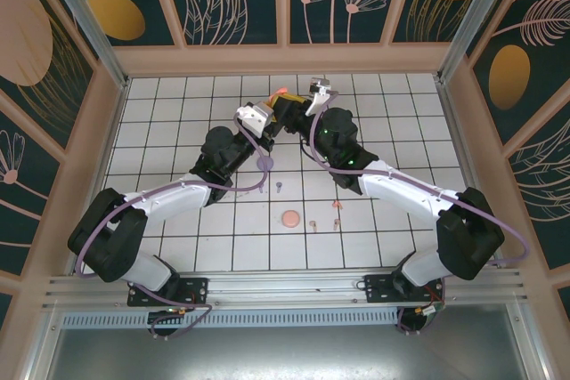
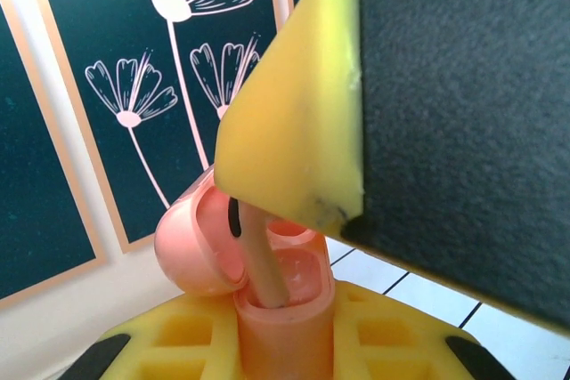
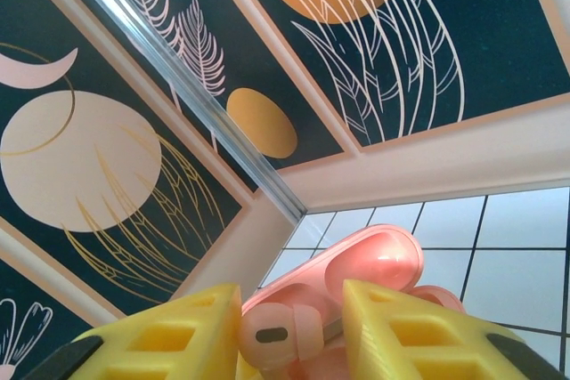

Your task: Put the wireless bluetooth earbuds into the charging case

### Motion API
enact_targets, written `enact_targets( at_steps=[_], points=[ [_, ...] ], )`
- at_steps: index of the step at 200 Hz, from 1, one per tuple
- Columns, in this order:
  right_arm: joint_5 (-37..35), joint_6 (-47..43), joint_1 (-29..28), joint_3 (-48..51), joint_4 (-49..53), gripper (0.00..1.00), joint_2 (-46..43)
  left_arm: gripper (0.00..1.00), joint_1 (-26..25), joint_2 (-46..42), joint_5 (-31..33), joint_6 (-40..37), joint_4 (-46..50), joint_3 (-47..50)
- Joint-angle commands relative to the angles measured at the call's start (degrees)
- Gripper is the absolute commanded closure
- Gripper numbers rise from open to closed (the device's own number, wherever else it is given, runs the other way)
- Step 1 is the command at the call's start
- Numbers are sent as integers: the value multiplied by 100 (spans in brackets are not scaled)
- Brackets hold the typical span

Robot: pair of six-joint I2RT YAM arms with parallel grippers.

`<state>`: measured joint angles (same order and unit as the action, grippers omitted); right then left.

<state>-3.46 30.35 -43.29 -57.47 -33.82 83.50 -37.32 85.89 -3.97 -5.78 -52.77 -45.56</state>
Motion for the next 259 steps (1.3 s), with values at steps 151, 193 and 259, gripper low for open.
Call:
enact_targets(
  at_steps=[151,193,259],
  points=[
    [-337,782,306,279,2311,28,-1960,100,-64,-131,266,545,-994,138],
    [-771,1266,434,888,4652,29,-2350,100,-58,-340,302,592,-876,346],
    [-721,1003,427,1329,5940,35,-921,100,-65,-887,122,-124,-298,637]
  ],
)
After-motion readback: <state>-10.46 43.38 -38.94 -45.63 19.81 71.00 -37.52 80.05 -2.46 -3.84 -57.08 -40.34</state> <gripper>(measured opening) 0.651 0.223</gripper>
